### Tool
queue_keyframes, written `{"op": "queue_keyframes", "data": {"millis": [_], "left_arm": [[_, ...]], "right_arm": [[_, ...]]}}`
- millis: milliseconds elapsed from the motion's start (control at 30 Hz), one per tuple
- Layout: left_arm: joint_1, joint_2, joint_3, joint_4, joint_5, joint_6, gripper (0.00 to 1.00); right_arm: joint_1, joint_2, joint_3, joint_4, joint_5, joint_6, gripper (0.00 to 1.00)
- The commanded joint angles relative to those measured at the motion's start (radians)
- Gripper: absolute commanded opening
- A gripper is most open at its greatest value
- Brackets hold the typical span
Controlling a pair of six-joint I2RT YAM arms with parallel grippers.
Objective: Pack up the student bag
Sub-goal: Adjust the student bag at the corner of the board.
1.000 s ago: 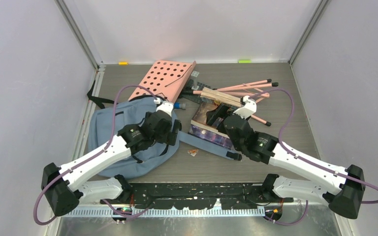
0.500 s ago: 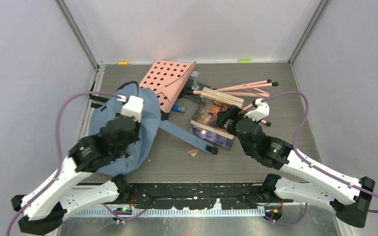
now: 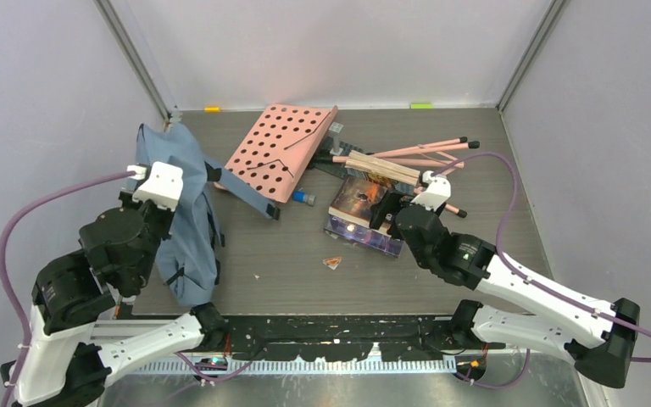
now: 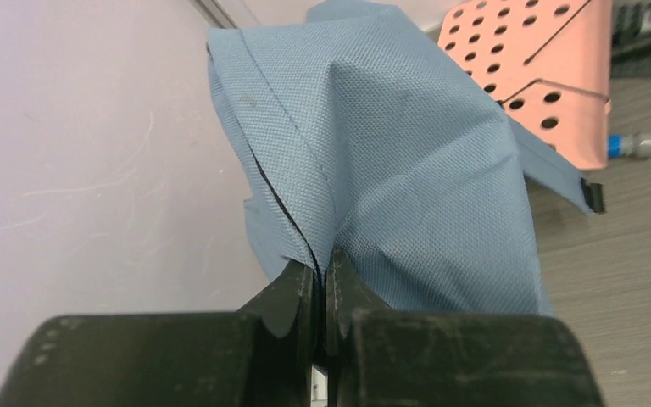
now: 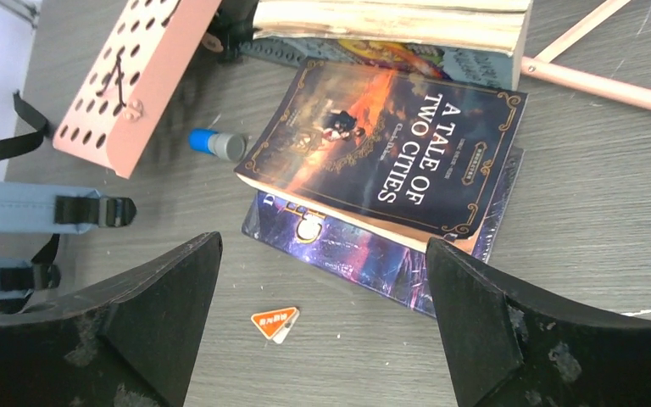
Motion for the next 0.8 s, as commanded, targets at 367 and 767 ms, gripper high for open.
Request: {"op": "queue_keyframes", "data": {"millis": [367,767], "left_arm": [[0.0,0.236,-0.297,0.046,0.63,-0.01,0.0],[-0.027,0.286,-0.435,0.094,0.997,-0.15,0.0]], "right_arm": [[0.004,0.115,-0.076,0.137,-0.14,0.011,0.93],[0.004,0.092,-0.124,0.138,-0.114,0.018,0.93]]}}
